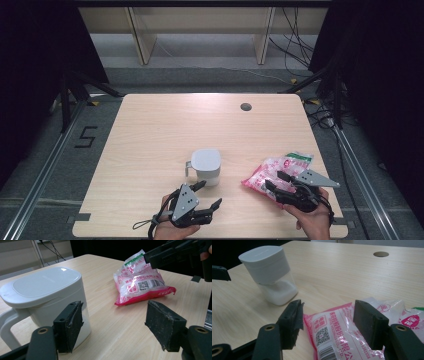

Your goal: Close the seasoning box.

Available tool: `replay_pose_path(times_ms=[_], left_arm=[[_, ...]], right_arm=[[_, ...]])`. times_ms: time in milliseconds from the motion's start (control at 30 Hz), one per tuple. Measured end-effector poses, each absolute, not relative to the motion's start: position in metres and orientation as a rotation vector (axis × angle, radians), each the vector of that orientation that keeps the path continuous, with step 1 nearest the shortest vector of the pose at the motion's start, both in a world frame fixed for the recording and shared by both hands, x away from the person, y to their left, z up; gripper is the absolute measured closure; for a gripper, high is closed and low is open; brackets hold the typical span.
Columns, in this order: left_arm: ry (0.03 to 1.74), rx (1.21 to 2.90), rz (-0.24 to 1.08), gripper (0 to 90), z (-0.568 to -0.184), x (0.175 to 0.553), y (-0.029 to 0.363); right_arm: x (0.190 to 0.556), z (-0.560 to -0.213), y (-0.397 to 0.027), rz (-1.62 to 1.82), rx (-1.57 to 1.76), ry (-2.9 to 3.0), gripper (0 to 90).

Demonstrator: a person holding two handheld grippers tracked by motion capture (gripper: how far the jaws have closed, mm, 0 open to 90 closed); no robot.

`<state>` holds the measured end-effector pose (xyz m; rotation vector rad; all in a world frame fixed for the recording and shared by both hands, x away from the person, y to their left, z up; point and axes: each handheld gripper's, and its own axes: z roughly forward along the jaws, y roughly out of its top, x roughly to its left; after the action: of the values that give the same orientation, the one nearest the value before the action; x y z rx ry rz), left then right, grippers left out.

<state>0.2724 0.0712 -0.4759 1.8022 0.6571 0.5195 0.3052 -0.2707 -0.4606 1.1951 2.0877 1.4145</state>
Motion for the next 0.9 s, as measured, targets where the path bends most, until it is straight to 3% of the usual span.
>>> replay_pose_path(times_ms=[900], left_arm=[[0.712,1.823,0.502,28.4,-0.499,0.265,0.072]], right_arm=[[0.275,-0.468,-0.263,1.383,1.158,2.202,36.7]])
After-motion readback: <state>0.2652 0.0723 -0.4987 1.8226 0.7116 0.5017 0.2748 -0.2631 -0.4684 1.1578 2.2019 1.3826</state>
